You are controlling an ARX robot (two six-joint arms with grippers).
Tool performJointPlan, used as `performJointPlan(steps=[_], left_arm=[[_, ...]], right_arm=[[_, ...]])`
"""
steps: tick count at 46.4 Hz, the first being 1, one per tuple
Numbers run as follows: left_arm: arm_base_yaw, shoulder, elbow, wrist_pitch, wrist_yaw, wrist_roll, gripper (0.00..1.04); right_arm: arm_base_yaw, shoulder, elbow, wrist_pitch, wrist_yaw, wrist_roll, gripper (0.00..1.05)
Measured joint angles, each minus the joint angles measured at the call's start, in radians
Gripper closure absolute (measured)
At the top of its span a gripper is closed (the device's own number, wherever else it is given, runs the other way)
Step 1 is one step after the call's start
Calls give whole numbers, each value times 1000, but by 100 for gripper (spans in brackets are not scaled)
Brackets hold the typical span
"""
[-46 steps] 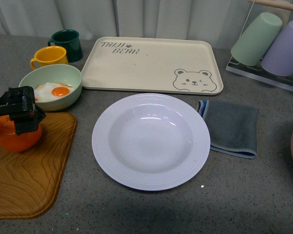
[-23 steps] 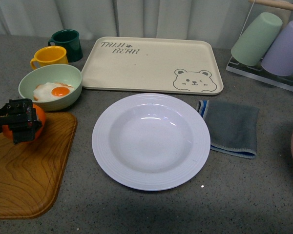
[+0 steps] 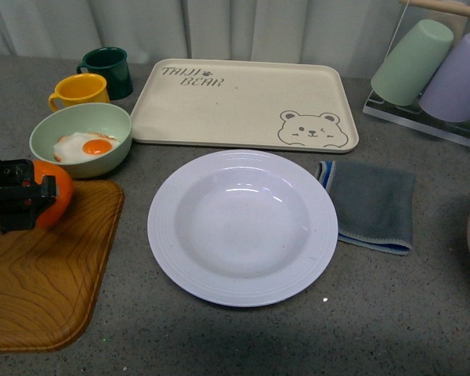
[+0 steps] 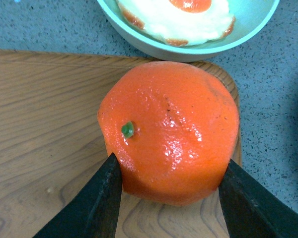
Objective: Place orange and plate with both arms
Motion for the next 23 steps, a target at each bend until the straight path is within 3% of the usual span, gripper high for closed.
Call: performJointPlan(steps=[7,14,23], left_arm=[[-63,-137,-53,-1,-46,87,58],[-236,-192,-95,130,-52,259,58],[-410,-68,-48,224,-62,379,58]], right_arm=[[0,0,0,0,0,0,9],[0,0,0,0,0,0,9],[0,0,0,0,0,0,9]])
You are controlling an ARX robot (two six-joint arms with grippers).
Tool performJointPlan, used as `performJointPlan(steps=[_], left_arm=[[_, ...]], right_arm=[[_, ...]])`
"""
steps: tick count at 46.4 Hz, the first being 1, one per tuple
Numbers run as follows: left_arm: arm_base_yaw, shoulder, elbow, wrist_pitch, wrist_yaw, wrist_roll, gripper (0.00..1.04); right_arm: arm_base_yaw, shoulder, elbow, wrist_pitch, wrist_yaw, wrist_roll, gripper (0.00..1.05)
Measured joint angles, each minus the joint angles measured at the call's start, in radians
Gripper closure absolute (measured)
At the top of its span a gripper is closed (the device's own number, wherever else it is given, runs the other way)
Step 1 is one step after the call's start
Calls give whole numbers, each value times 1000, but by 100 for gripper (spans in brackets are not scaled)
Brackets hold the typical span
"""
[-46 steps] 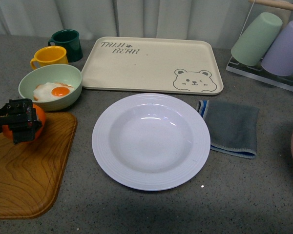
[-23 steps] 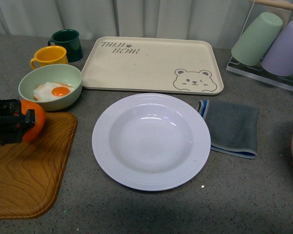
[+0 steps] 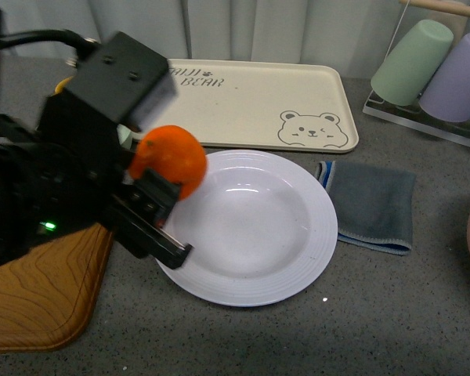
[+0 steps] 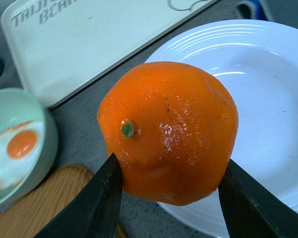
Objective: Place orange and plate with both arms
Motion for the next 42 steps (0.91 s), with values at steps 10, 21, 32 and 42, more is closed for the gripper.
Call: performJointPlan(steps=[10,21,32,42], left_arm=[[-97,141,74,59,-23,92,58],[-150,267,127,89,-36,163,58],[-179,315,142,100,-35,223,56],[-178,298,133,105,-25,241,10]], right_arm=[[0,0,0,0,0,0,9],[0,0,0,0,0,0,9],[0,0,0,0,0,0,9],[0,0,0,0,0,0,9]])
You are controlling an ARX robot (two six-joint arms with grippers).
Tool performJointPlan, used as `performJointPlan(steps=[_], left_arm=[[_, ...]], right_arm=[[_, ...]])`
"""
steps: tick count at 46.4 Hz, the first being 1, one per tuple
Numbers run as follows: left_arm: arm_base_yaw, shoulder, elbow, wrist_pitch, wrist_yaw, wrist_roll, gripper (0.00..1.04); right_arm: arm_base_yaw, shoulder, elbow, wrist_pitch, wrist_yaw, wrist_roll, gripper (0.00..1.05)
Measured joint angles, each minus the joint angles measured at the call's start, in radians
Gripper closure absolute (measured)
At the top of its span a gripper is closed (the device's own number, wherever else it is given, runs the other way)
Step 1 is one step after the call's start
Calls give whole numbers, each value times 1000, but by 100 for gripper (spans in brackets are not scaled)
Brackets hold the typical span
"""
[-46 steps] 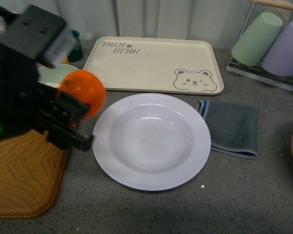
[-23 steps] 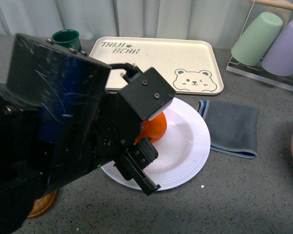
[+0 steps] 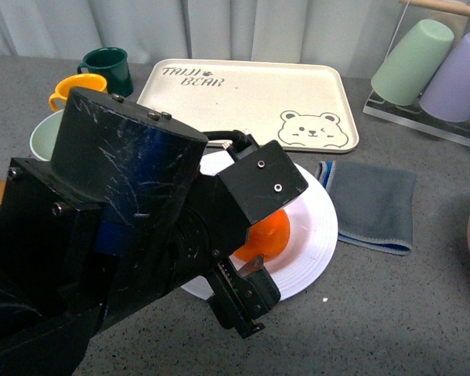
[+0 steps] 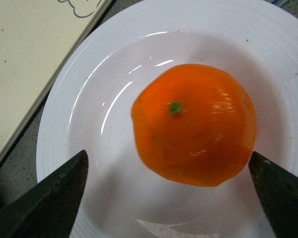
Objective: Place orange and plate with both arms
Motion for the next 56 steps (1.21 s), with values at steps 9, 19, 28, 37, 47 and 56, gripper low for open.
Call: performJointPlan(steps=[9,19,28,37,47,56], left_arm=[[27,-111,-34,-1,12,-10,7],[63,-192,-91,164,-154,-208,18],[169,-288,-337,592,-347,-471,60],[288,-505,-504,563,-243,-526,93],[380,-751,-591,418,-150,-545,101],[457,-1009,-629,211,-77,-549,101]], right_arm=[[0,0,0,0,0,0,9],[0,0,0,0,0,0,9],[0,0,0,0,1,0,9],[0,0,0,-1,0,0,9],[0,0,0,-1,0,0,9],[0,0,0,-1,0,0,9]])
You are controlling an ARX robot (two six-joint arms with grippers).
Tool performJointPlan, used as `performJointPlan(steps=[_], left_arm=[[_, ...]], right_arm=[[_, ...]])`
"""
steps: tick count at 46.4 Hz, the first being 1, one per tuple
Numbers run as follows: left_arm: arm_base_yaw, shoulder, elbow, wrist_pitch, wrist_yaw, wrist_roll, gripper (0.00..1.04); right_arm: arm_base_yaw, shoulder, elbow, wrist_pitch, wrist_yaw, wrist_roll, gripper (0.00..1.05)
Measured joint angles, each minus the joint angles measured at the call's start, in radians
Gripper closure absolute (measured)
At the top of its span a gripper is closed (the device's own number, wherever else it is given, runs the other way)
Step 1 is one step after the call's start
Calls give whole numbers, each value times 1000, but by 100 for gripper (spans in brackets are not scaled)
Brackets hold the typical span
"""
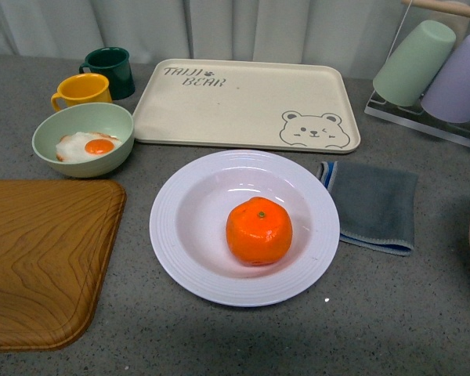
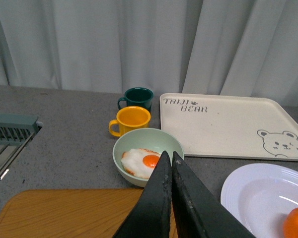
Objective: Place orange and plate with both arms
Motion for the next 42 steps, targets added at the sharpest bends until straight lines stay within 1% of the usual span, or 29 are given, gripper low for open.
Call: performJointPlan(steps=[6,12,13,14,15,18,32,42], left_arm=[[29,-172,2,-190,23,-2,101],[52,-293,1,-284,49,-2,101],[65,-308,1,-298,68,-2,101],[94,-332,0,-322,115,-3,101],[118,-353,0,-343,134,-3,101],[148,-410,0,-394,137,-3,101],[151,-637,0,-604,145,-3,101],[151,-735,0,-700,145,-3,101]], right_arm=[[0,0,0,0,0,0,9],[0,0,0,0,0,0,9],[0,0,0,0,0,0,9],[0,0,0,0,0,0,9],[0,0,0,0,0,0,9],[0,0,0,0,0,0,9],[0,0,0,0,0,0,9],[0,0,0,0,0,0,9]])
